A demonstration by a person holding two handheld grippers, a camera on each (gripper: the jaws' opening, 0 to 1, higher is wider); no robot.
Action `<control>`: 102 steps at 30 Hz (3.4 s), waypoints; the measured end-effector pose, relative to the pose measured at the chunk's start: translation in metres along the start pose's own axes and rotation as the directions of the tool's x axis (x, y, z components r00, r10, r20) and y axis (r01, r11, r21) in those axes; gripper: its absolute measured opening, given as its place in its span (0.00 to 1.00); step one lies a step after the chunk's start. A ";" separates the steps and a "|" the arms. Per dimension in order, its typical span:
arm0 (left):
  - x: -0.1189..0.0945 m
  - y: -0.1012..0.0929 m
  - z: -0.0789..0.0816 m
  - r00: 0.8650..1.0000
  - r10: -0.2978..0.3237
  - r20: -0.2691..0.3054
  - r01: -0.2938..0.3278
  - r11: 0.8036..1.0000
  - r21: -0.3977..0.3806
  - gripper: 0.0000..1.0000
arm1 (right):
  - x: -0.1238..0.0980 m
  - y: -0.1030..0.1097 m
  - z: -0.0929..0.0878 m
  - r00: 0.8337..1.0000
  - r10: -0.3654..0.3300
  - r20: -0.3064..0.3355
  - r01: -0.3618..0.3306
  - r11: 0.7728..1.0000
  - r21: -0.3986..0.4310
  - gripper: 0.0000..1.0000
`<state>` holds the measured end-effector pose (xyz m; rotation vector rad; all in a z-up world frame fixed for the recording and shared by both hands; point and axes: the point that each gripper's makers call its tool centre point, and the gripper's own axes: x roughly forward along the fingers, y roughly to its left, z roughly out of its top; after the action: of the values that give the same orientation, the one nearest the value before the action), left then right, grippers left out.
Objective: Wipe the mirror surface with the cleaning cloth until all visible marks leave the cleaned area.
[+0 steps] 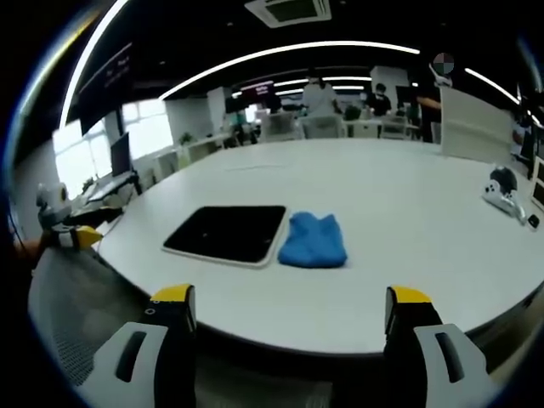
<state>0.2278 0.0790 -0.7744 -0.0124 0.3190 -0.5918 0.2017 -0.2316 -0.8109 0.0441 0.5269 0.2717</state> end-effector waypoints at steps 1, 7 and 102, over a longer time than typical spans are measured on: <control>0.000 0.000 0.000 1.000 -0.001 -0.001 0.001 1.000 0.000 0.99 | 0.000 0.000 0.000 1.000 0.000 -0.001 0.000 1.000 -0.001 0.91; 0.000 0.000 -0.001 1.000 -0.001 -0.004 0.001 1.000 0.000 0.99 | 0.000 0.000 -0.002 1.000 -0.001 -0.008 0.001 1.000 0.001 0.91; 0.000 0.000 -0.004 1.000 -0.004 -0.018 0.003 1.000 -0.029 0.99 | 0.099 -0.003 0.064 0.997 0.024 -0.068 -0.040 0.967 -0.251 0.28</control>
<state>0.2264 0.0796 -0.7778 -0.0353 0.3453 -0.5911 0.3164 -0.2065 -0.8046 -0.2045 0.5525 0.3712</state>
